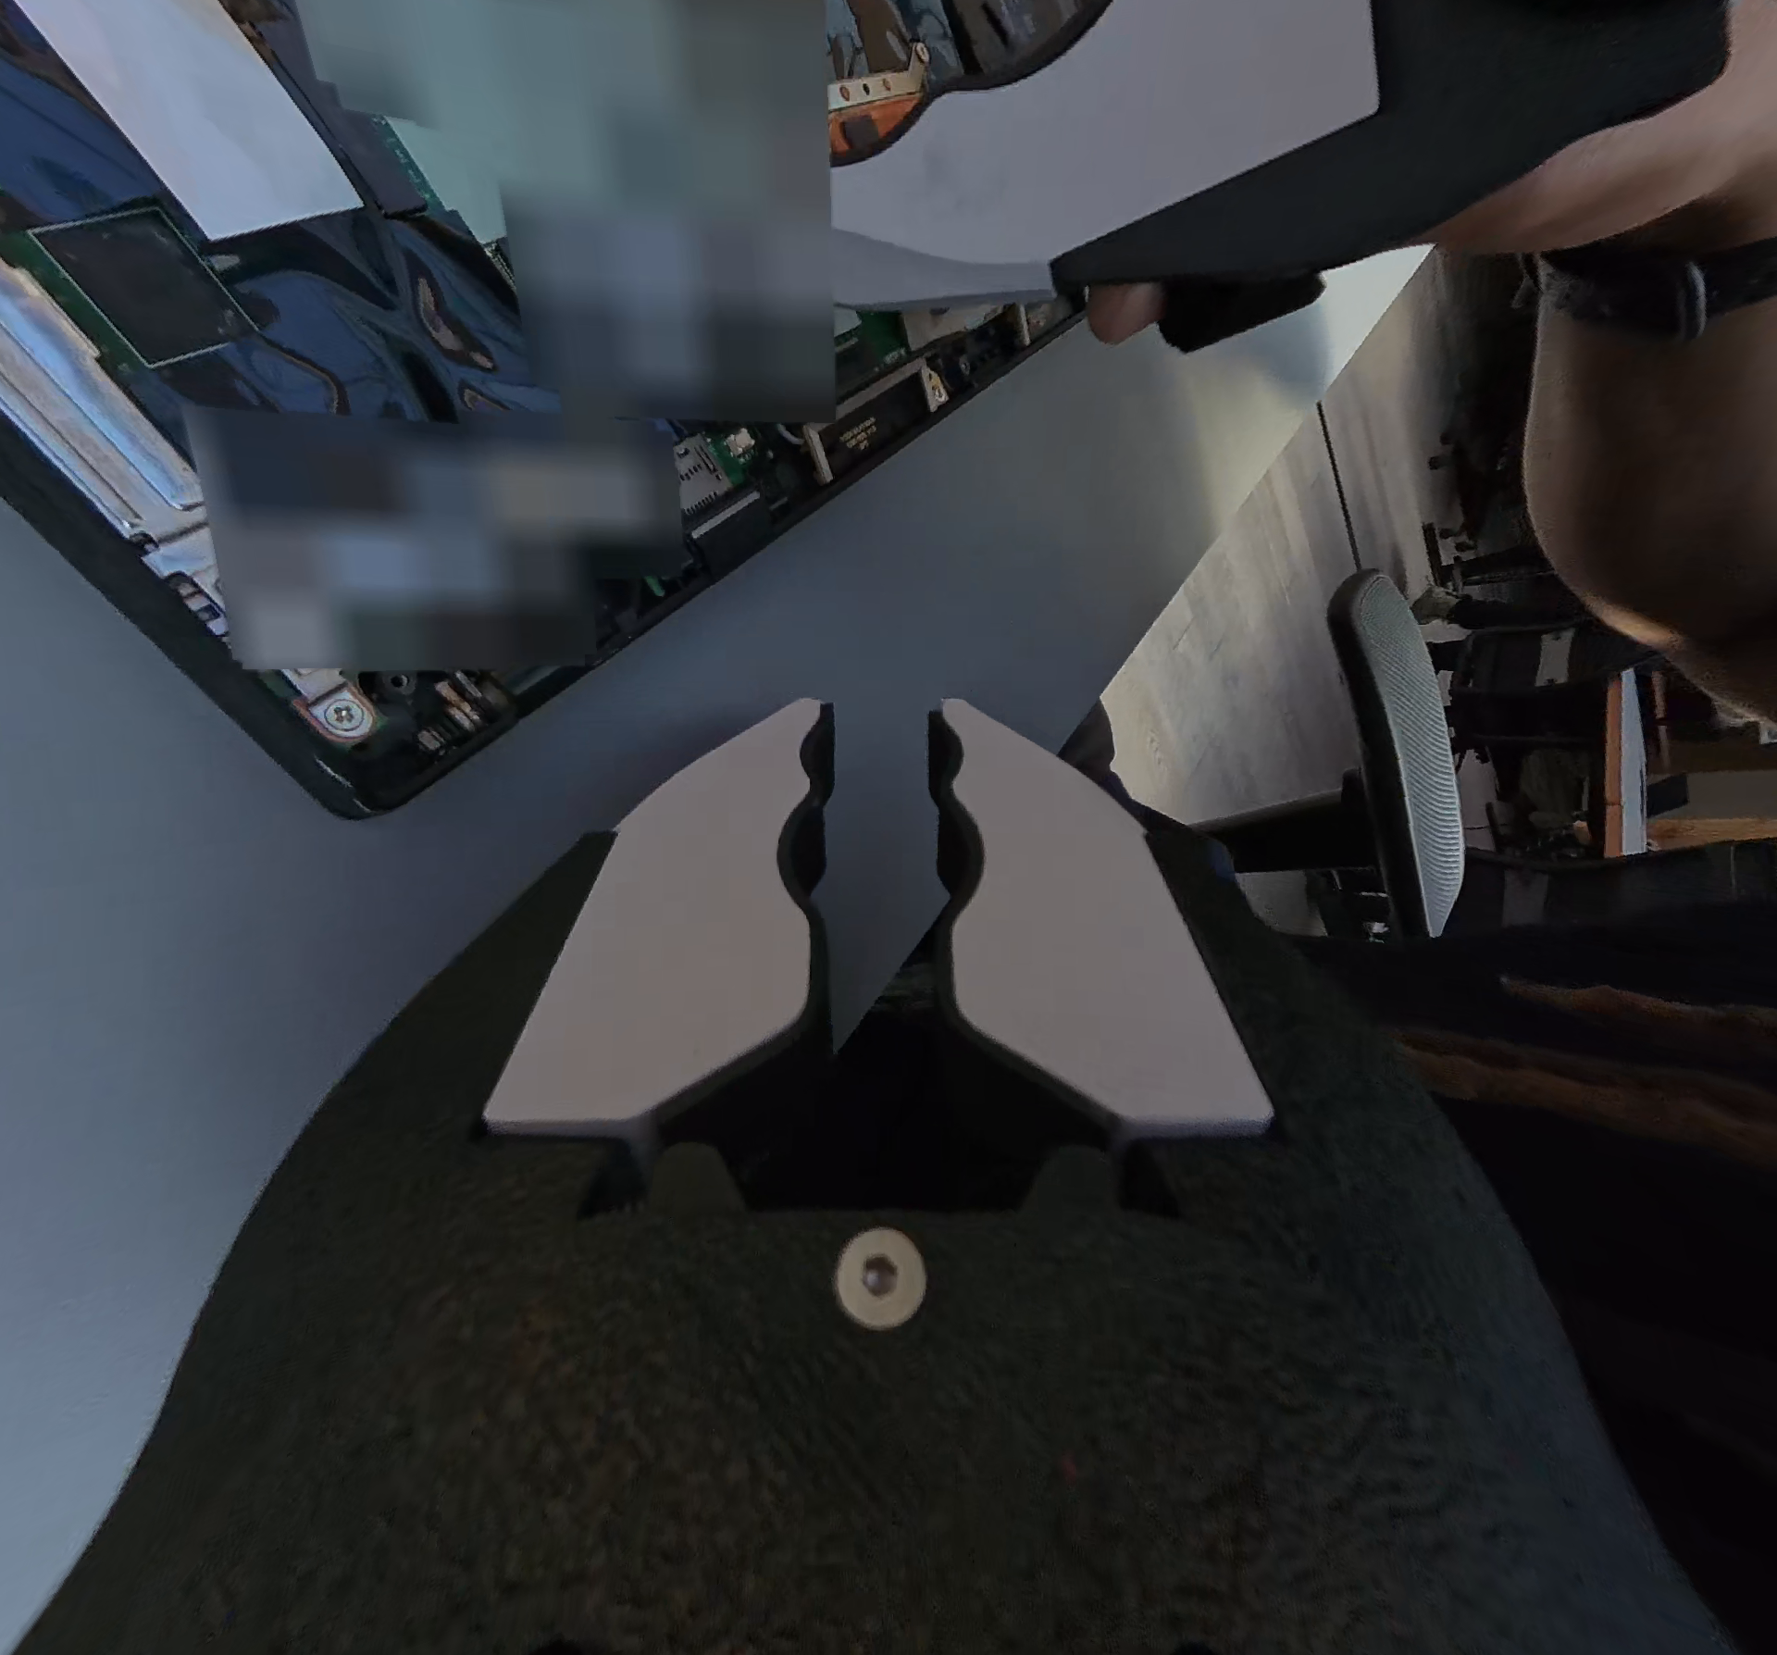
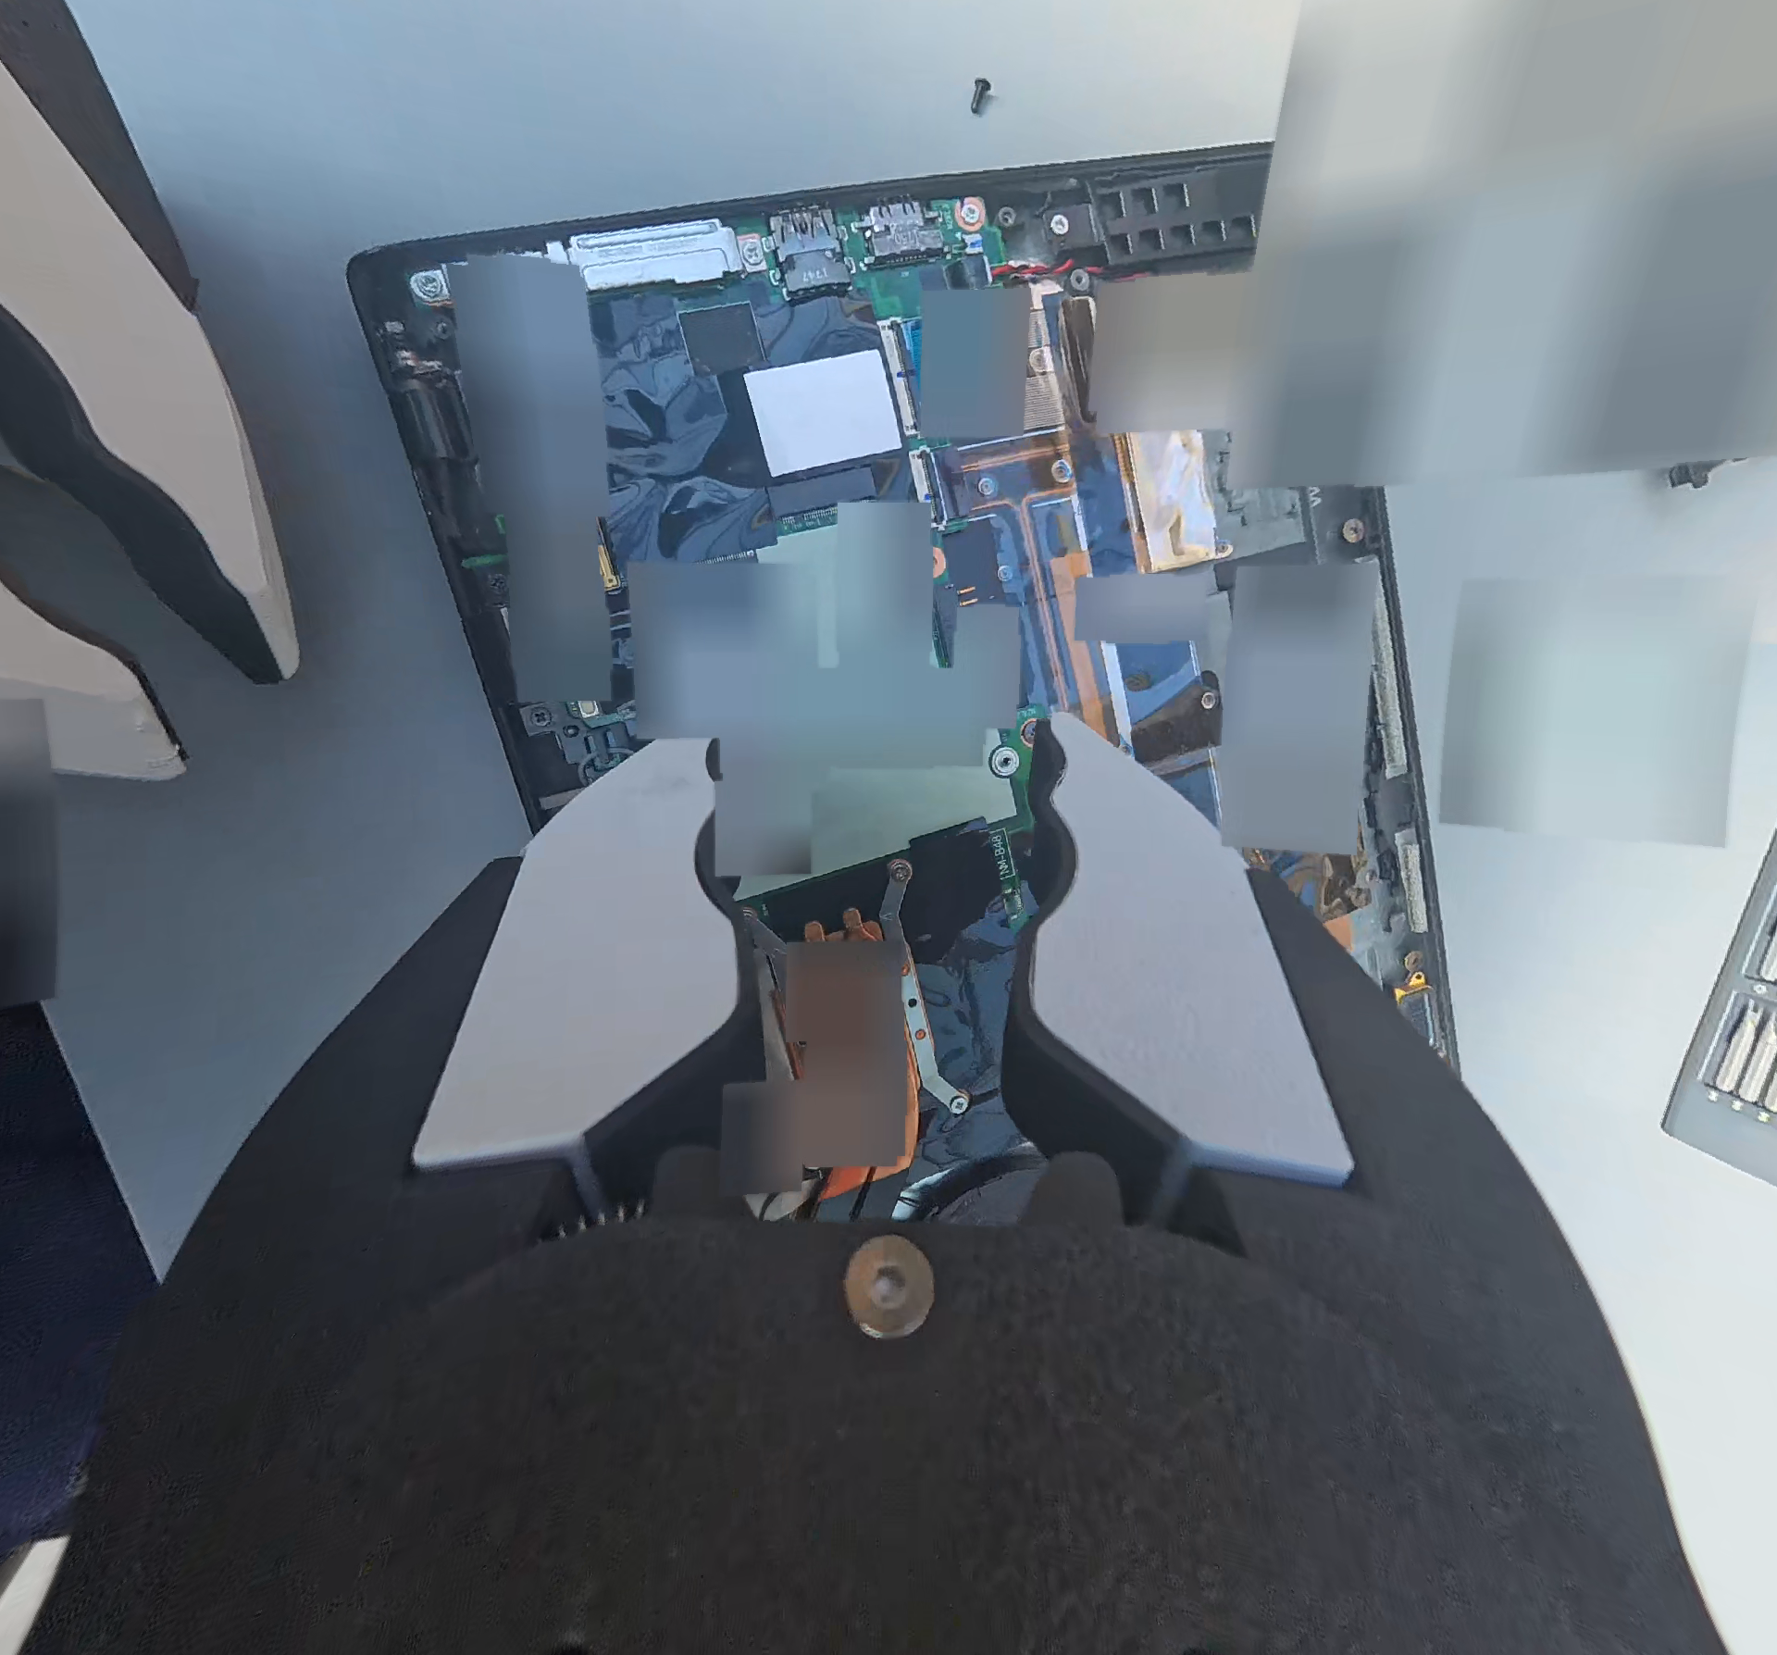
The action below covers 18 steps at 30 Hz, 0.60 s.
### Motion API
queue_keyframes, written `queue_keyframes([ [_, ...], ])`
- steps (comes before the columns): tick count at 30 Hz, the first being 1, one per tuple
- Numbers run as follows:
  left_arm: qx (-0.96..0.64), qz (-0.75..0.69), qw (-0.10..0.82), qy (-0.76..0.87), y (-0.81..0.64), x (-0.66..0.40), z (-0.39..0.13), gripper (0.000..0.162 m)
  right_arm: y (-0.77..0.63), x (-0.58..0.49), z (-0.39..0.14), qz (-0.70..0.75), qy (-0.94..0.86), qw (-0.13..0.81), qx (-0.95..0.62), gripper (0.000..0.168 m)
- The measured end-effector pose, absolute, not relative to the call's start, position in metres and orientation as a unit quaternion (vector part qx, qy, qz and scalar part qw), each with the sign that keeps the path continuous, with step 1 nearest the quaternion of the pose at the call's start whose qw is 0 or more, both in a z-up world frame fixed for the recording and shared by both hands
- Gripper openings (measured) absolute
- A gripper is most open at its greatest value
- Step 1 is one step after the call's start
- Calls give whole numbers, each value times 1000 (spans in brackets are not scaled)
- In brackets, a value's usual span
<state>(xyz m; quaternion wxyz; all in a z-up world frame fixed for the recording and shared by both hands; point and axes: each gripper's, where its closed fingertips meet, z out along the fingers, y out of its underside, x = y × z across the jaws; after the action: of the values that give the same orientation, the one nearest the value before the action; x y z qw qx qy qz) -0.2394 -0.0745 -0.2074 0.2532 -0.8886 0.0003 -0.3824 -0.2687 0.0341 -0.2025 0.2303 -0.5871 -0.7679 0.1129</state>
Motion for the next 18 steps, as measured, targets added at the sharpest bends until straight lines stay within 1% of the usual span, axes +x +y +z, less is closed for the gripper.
queue_keyframes([
  [2, -896, -368, 246, 5, -76, -238, -210, 13, 34, -271, -203, 110, -780, 224, -574, 59],
  [4, -899, -366, 242, 8, -78, -235, -210, 2, 33, -272, -204, 111, -791, 216, -562, 61],
  [5, -895, -375, 240, 7, -78, -232, -209, 0, 33, -272, -204, 115, -795, 209, -559, 63],
  [8, -888, -396, 234, -7, -78, -228, -209, 0, 35, -272, -206, 117, -808, 200, -542, 69],
  [11, -887, -397, 236, -15, -76, -229, -211, 0, 37, -272, -208, 119, -816, 194, -532, 70],
  [14, -884, -403, 237, -18, -76, -229, -209, 0, 35, -274, -206, 131, -818, 188, -527, 70],
  [15, -883, -404, 237, -19, -76, -229, -209, 0, 30, -274, -202, 148, -820, 184, -522, 66],
  [17, -882, -405, 241, -22, -76, -231, -208, 0, 12, -269, -194, 195, -821, 158, -513, 63],
  [18, -881, -406, 242, -24, -76, -232, -208, 0, 2, -266, -191, 216, -823, 142, -506, 64],
])
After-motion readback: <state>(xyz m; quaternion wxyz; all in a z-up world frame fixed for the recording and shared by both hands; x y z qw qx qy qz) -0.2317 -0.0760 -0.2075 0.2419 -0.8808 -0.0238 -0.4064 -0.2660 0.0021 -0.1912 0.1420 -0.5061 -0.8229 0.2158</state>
